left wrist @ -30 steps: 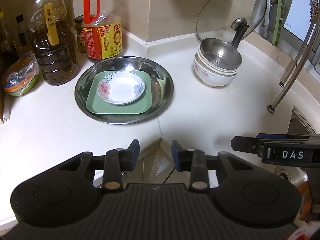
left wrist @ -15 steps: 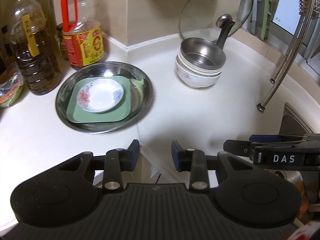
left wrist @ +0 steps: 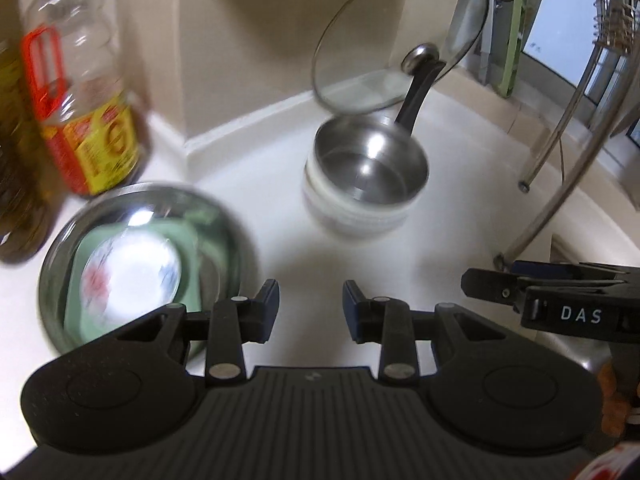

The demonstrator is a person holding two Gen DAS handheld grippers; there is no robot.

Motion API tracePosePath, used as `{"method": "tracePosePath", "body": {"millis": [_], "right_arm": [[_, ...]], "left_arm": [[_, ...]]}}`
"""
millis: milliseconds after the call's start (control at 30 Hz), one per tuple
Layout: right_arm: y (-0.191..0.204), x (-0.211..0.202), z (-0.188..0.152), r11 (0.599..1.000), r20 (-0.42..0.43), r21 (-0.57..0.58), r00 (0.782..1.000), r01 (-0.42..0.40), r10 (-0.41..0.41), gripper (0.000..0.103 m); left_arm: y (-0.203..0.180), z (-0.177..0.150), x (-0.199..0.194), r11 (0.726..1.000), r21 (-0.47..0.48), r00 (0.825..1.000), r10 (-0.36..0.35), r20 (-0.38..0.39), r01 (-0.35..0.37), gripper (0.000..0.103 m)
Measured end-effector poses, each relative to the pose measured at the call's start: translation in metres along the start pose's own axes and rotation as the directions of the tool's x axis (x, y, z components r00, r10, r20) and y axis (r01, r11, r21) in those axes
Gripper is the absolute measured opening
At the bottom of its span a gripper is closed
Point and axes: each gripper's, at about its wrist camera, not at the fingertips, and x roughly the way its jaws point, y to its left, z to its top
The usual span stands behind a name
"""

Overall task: Organize plates and bowls
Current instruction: 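Move both tools to the steel pot rim and close on it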

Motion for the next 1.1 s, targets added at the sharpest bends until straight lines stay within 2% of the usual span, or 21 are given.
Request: {"method": "tracePosePath", "body": {"millis": [267, 400, 567, 833, 1000, 1100], "right_arm": [[-0.001, 0.03, 0.06, 0.999, 0.074, 0.015, 0.996, 0.043, -0.044, 0.07], [-0.008, 0.059, 0.077, 0.998, 0.042, 0.037, 0.998, 0.049, -0.05, 0.06], [-0.017, 0.094, 0.087, 0.997, -0.034, 0.061, 0.999, 0.039, -0.037, 0.046], [-0.02, 0.121, 0.091, 0.997, -0.091, 0.045, 0.994, 0.068, -0.063, 0.025], [-0.021, 0.124, 0.092, 0.996, -0.096, 0.042, 0.992, 0.081, -0.076, 0.019], [-0.019, 0.124, 0.092, 0.996, -0.096, 0.025, 0.992, 0.085, -0.083, 0.019]], "left_arm": [[-0.007, 0.061, 0.034, 0.999, 0.047, 0.998, -0.015, 0.057, 0.013, 0.031], [-0.014, 0.08, 0.06, 0.997, 0.072, 0.999, -0.011, 0.037, 0.009, 0.031], [-0.014, 0.089, 0.088, 0.998, 0.062, 0.999, 0.002, -0.032, 0.0, 0.03], [-0.015, 0.097, 0.107, 0.997, 0.076, 0.998, 0.036, -0.061, -0.031, 0.025], [-0.011, 0.094, 0.117, 0.996, 0.081, 0.994, 0.055, -0.095, -0.048, 0.014], [-0.008, 0.091, 0.118, 0.996, 0.074, 0.993, 0.051, -0.102, -0.044, 0.015]]}}
